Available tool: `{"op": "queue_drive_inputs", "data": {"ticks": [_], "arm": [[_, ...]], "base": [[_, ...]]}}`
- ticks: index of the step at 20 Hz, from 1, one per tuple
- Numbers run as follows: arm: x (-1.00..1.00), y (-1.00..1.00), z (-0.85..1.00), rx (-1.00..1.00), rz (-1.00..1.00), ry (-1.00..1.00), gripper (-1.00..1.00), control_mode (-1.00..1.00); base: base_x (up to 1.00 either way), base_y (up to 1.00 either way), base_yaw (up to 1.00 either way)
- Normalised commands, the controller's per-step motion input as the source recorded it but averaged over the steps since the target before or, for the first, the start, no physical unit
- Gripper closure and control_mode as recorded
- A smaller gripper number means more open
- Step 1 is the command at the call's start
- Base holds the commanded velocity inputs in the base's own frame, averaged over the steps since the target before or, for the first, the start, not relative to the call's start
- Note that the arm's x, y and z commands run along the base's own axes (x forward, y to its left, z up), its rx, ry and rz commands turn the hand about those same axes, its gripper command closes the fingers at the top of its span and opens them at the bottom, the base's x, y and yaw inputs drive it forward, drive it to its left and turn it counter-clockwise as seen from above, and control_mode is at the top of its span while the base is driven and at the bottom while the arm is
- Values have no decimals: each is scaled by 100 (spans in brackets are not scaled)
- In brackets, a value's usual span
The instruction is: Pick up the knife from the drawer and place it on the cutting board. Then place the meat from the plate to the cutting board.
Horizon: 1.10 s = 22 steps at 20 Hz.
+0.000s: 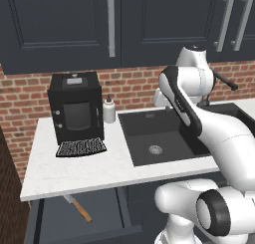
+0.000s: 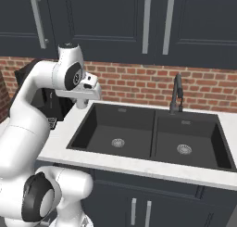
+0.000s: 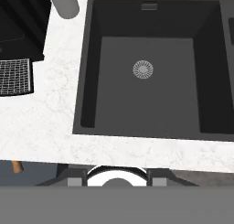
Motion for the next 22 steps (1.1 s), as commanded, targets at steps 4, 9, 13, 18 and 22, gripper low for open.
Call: {"op": "queue_drive_inputs", "data": {"ticks": [4, 9, 13, 18, 22], "arm": [[-19, 0, -3, -1, 0, 0, -100, -100], [-2, 0, 0, 0, 0, 0, -100, -100], [0, 0, 0, 0, 0, 0, -100, -100], [0, -2, -2, 0, 0, 1, -100, -100], [-4, -6, 0, 0, 0, 0, -100, 100]], "base": [[0, 0, 0], [0, 0, 0], [0, 0, 0], [0, 0, 0], [-8, -53, 5]]}}
